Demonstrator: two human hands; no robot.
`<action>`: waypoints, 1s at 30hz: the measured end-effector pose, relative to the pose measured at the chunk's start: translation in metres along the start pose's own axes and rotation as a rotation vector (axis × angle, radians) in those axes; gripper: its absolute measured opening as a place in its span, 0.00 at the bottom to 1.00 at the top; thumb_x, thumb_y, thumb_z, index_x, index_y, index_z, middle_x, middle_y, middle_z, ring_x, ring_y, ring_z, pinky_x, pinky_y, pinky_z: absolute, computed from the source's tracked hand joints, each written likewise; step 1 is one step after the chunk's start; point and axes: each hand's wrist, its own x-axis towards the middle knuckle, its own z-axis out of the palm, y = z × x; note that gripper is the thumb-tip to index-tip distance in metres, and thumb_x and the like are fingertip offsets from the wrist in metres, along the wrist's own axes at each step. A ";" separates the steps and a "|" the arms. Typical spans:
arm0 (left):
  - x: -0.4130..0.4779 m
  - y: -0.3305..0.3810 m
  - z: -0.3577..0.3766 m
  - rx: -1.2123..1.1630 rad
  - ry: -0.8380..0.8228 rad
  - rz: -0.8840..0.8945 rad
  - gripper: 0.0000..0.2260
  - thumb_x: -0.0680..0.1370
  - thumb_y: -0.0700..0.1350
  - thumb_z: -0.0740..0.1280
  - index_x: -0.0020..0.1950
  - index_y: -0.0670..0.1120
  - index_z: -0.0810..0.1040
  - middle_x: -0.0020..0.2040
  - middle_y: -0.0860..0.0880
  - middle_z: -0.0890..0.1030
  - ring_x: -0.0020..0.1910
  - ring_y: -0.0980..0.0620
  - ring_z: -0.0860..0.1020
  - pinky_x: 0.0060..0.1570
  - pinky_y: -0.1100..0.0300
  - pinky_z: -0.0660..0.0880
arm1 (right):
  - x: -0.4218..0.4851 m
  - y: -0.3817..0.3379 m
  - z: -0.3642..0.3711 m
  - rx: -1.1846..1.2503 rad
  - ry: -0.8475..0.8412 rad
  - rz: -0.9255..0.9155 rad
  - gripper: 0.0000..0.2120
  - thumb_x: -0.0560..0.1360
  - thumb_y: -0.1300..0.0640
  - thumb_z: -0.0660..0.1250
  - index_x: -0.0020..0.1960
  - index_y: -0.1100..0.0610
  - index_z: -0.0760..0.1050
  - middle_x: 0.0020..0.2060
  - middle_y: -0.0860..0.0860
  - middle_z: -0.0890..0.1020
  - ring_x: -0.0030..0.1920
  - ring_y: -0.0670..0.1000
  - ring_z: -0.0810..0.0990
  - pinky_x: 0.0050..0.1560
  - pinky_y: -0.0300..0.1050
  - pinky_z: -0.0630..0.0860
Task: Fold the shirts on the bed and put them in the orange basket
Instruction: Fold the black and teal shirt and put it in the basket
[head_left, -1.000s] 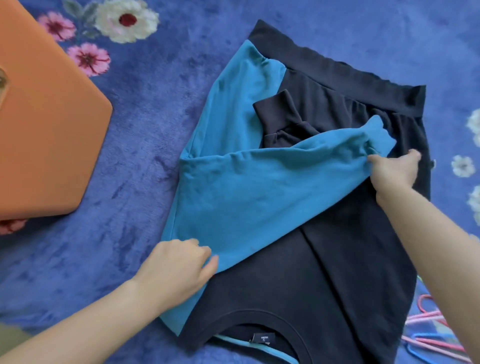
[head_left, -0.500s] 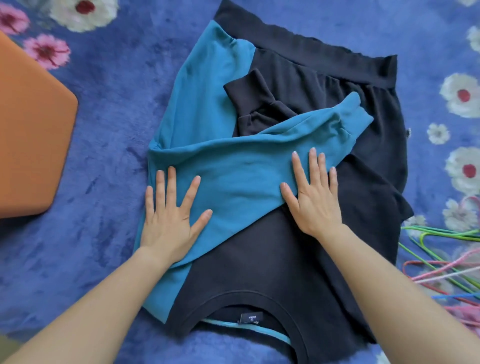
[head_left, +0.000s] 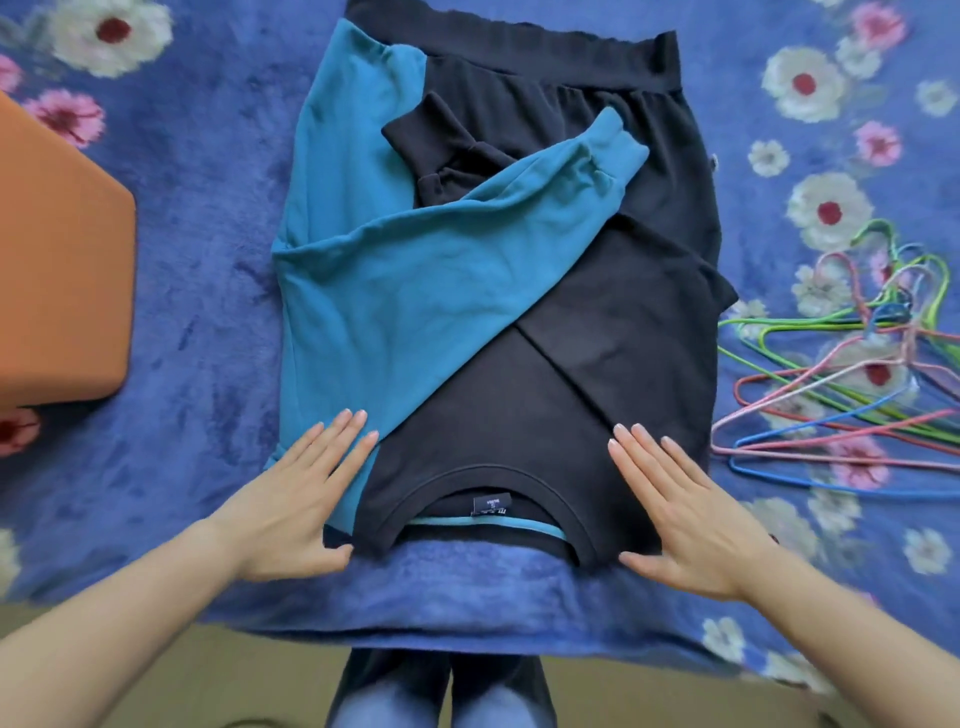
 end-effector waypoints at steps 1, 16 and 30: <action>-0.002 -0.002 0.000 0.044 -0.026 0.004 0.48 0.59 0.53 0.66 0.76 0.38 0.56 0.76 0.37 0.56 0.76 0.41 0.49 0.72 0.51 0.49 | -0.006 -0.001 0.005 -0.029 -0.039 -0.003 0.53 0.61 0.37 0.67 0.76 0.64 0.53 0.76 0.60 0.57 0.76 0.59 0.54 0.72 0.54 0.52; 0.068 0.007 -0.101 0.188 -0.317 -0.230 0.13 0.77 0.41 0.58 0.60 0.47 0.76 0.58 0.44 0.78 0.57 0.42 0.77 0.45 0.56 0.70 | 0.048 0.018 -0.069 0.469 -0.006 0.509 0.33 0.68 0.70 0.55 0.66 0.46 0.74 0.61 0.56 0.80 0.61 0.58 0.76 0.55 0.44 0.71; 0.007 0.032 -0.098 -0.036 -1.239 -0.110 0.18 0.73 0.37 0.61 0.64 0.42 0.72 0.51 0.42 0.79 0.45 0.43 0.75 0.45 0.56 0.71 | 0.018 -0.027 -0.080 0.584 -0.903 0.434 0.08 0.65 0.61 0.66 0.44 0.55 0.75 0.43 0.53 0.79 0.41 0.52 0.75 0.32 0.39 0.68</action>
